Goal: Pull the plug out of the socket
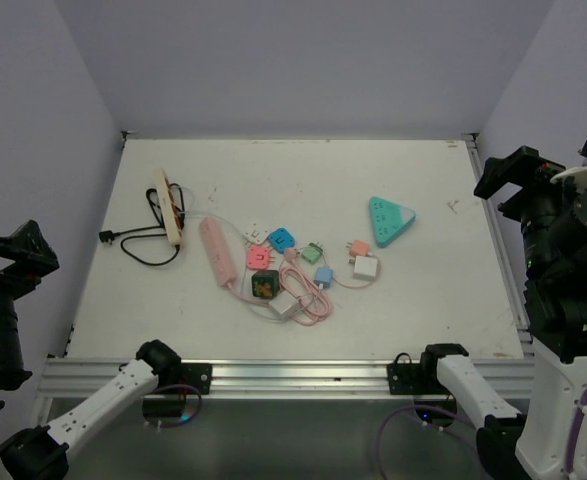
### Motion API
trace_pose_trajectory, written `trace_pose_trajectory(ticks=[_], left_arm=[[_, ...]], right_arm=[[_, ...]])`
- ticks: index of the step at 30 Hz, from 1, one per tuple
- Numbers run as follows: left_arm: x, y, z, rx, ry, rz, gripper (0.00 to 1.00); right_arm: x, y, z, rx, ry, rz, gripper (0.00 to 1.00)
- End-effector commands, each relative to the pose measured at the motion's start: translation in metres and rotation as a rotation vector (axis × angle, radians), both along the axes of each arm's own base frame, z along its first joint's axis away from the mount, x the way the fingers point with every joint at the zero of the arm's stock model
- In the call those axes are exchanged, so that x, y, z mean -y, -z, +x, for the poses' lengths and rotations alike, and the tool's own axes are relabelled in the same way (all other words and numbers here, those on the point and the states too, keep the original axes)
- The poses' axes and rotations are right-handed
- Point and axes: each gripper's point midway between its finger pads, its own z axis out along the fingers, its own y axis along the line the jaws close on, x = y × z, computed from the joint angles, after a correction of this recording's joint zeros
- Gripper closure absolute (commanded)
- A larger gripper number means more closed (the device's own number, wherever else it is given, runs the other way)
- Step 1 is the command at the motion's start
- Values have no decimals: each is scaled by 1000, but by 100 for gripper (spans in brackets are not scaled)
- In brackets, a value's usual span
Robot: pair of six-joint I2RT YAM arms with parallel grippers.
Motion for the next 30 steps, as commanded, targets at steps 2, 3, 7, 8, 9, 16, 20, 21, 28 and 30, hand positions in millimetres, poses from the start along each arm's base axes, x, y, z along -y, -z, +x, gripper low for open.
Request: trace_pose_trajectory(ticks=[2, 3, 7, 8, 9, 16, 20, 21, 28, 30], left_arm=[[-13, 8, -12, -21, -44, 10, 0], [-13, 9, -12, -23, -44, 9, 0], [-12, 15, -10, -19, -50, -8, 0], [-12, 17, -10, -18, -52, -11, 0], [-12, 17, -9, -7, -52, -20, 0], [-7, 20, -1, -13, -53, -23, 0], [-1, 19, 6, 3, -37, -36, 0], [0, 18, 7, 6, -36, -37, 0], [-2, 15, 9, 19, -63, -41, 0], [-4, 12, 8, 30, -68, -50, 1]], right_arm=[[-3, -2, 5, 0, -20, -12, 1], [-5, 0, 7, -4, -29, -9, 1], [-8, 0, 11, -5, -46, -10, 1], [-9, -1, 11, -5, -47, -10, 1], [-10, 0, 14, -9, -52, -12, 1], [-17, 2, 26, -26, -85, -20, 1], [-19, 3, 30, -33, -90, -32, 1], [-18, 3, 30, -33, -87, -37, 1], [-22, 4, 32, -38, -101, -44, 1], [-23, 4, 32, -34, -104, -47, 1]])
